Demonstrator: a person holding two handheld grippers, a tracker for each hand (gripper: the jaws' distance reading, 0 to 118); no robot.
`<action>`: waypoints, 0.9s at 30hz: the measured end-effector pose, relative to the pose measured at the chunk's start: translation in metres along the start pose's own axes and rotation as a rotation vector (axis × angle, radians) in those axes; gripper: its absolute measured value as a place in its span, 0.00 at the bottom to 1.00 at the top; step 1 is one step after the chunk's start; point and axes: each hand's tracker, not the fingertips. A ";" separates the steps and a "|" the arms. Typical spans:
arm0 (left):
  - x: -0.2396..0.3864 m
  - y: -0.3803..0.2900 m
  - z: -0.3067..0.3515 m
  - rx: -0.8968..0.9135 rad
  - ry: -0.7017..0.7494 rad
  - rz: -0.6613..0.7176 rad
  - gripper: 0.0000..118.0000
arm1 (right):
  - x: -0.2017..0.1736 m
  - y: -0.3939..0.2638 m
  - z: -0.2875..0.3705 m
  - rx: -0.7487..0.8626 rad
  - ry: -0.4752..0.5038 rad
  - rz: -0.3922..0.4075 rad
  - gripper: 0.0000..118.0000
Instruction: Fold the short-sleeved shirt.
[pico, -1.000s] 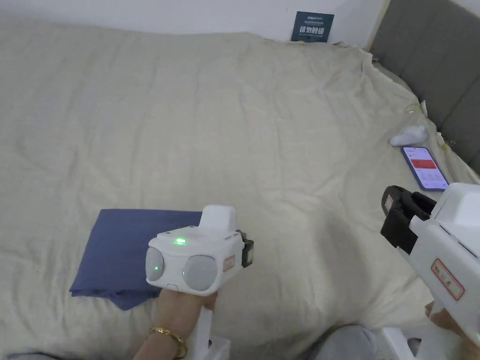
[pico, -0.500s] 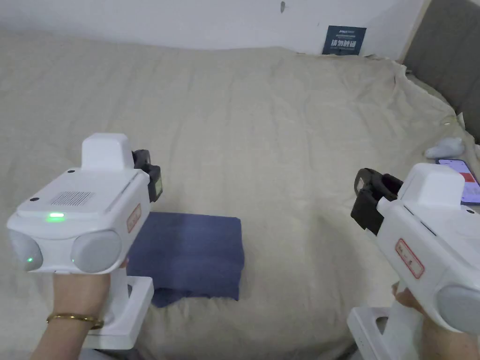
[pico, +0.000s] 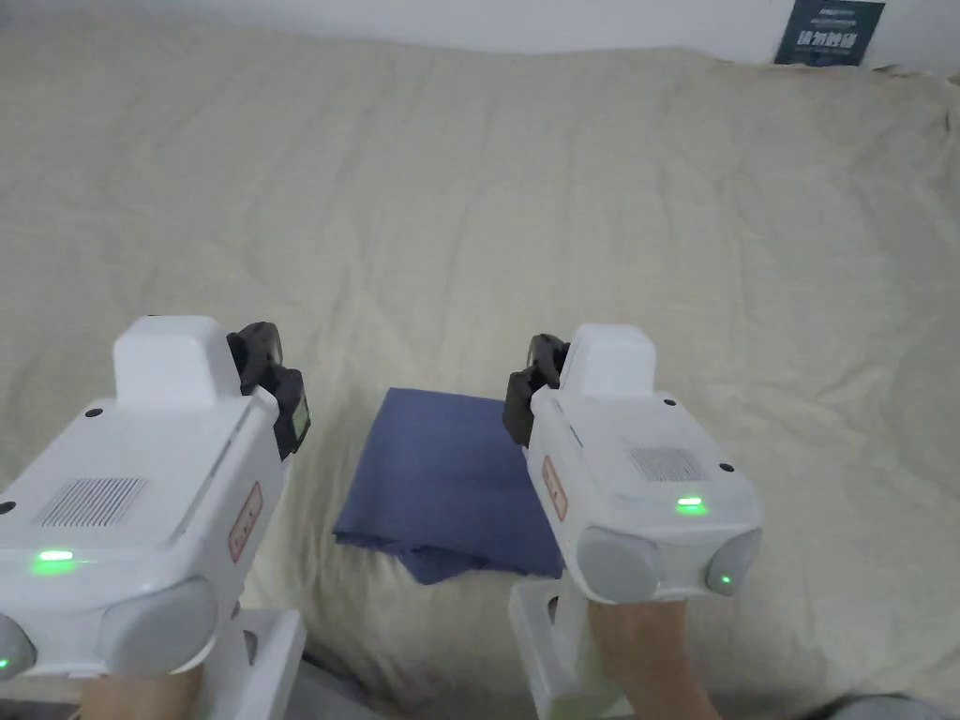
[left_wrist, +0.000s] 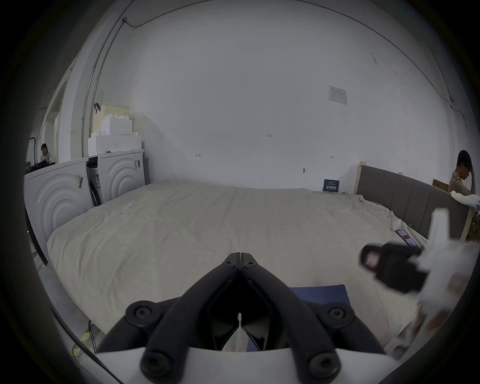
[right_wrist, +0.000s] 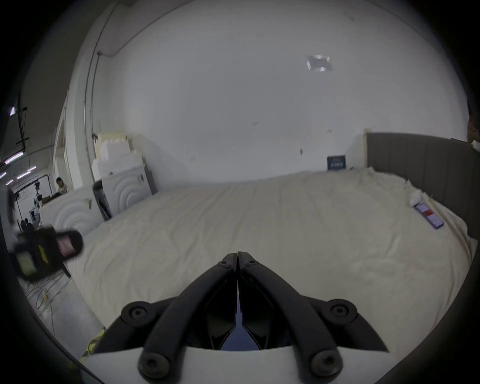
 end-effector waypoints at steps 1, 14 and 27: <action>-0.003 -0.001 0.000 -0.001 0.002 0.008 0.00 | -0.004 -0.009 -0.008 -0.035 -0.001 0.008 0.00; -0.021 -0.022 -0.027 -0.086 0.008 0.026 0.00 | -0.019 -0.091 -0.055 -0.293 0.002 -0.025 0.00; -0.053 -0.026 -0.128 -0.503 -0.277 0.282 0.82 | -0.015 -0.091 -0.059 -0.310 0.011 -0.033 0.00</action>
